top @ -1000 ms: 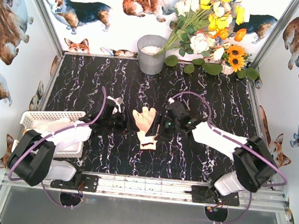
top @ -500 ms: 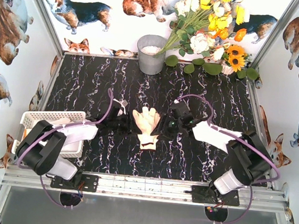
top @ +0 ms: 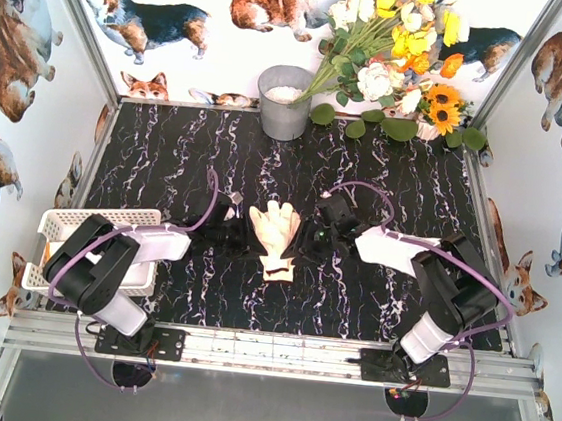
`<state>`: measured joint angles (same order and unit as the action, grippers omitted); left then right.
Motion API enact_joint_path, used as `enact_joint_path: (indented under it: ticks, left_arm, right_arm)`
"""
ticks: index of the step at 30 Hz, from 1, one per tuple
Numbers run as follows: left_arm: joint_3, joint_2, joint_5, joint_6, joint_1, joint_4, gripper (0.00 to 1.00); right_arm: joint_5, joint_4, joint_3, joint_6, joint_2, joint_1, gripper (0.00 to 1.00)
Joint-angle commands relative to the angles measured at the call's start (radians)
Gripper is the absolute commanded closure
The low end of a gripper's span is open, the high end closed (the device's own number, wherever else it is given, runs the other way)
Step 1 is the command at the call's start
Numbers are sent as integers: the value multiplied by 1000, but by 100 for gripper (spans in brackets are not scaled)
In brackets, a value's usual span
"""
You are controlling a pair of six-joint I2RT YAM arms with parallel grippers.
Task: Put the gloves into the storage basket
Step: Pair the glove with the glove.
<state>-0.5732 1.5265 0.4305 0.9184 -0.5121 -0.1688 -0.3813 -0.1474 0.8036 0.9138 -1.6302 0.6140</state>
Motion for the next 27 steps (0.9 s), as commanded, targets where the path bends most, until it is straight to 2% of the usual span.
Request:
enact_joint_path:
  ticks: [1, 7, 18, 27]
  left_arm:
    - [-22, 17, 7, 5, -8, -55, 71]
    - [-25, 45, 14, 15, -14, -82, 79]
    - [-35, 79, 16, 36, -33, -128, 79]
    - [-33, 52, -2, 48, -42, -124, 97]
  right_arm:
    - [-22, 69, -4, 5, -10, 0, 60]
    - [-31, 81, -6, 7, -24, 0, 62]
    - [-46, 96, -12, 11, -38, 0, 66]
    - [-35, 54, -3, 3, 1, 0, 78]
